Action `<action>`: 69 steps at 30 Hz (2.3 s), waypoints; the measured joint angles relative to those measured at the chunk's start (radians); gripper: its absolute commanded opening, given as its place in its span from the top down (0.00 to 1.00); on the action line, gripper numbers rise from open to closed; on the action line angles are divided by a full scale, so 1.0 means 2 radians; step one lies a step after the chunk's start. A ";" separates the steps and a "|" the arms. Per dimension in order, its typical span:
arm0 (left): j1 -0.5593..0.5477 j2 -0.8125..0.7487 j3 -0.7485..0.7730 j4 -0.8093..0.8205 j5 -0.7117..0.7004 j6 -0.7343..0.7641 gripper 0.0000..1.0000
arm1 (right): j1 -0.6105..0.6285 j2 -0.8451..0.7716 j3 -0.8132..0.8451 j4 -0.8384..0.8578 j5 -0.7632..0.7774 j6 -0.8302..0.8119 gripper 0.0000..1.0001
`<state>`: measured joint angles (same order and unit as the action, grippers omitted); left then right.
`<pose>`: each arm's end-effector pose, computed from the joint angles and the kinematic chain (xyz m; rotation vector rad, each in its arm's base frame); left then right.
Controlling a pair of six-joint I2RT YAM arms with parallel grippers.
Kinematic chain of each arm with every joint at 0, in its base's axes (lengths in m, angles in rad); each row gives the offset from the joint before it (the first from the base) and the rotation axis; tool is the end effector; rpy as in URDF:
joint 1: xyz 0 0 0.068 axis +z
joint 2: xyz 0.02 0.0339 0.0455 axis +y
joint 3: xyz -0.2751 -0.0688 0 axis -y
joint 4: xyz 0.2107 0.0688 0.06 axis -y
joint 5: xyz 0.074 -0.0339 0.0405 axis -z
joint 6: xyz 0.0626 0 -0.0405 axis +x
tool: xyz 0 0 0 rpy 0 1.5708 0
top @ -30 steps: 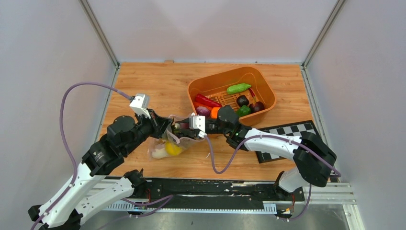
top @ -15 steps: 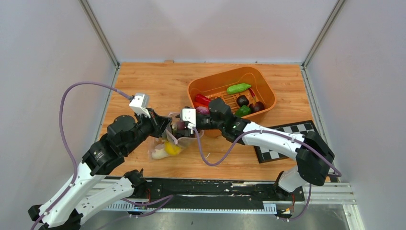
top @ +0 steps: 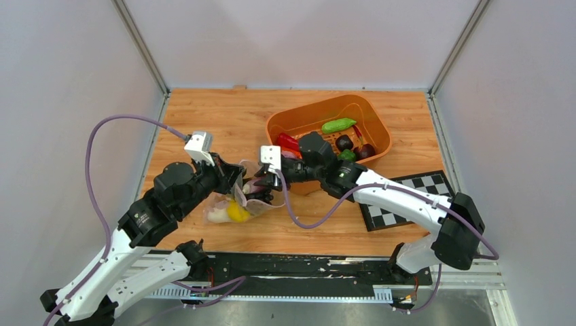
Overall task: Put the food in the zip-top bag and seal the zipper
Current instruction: Place the fake vegetable in the zipper food storage bag, then move the fake vegetable to the bin.
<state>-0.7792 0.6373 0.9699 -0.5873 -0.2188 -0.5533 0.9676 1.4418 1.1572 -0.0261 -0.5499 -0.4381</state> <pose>0.0873 -0.0671 0.3687 0.0532 1.8824 -0.7344 0.1574 0.2862 0.3458 -1.5175 1.1901 0.8747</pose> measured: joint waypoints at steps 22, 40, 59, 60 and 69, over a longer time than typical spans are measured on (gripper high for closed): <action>0.000 0.007 0.000 -0.011 -0.011 0.000 0.99 | 0.035 0.102 0.073 -0.076 0.058 0.006 0.77; 0.000 0.000 0.000 0.000 -0.036 0.000 0.99 | 0.027 -0.130 -0.030 0.009 0.154 0.035 0.35; 0.000 0.006 0.000 0.002 -0.040 0.005 0.99 | -0.243 0.089 0.019 -0.079 0.430 0.389 0.27; 0.000 0.007 0.000 0.002 -0.040 0.006 0.99 | -0.256 0.097 0.019 -0.079 0.431 0.407 0.28; 0.000 0.009 0.000 0.002 -0.062 0.018 1.00 | -0.321 0.180 0.090 -0.079 0.443 0.517 0.34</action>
<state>-0.7795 0.6552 0.9695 -0.5823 -0.3424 -0.5175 0.3256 1.8023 1.3380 -0.1837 0.3359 0.5949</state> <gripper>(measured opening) 0.007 0.669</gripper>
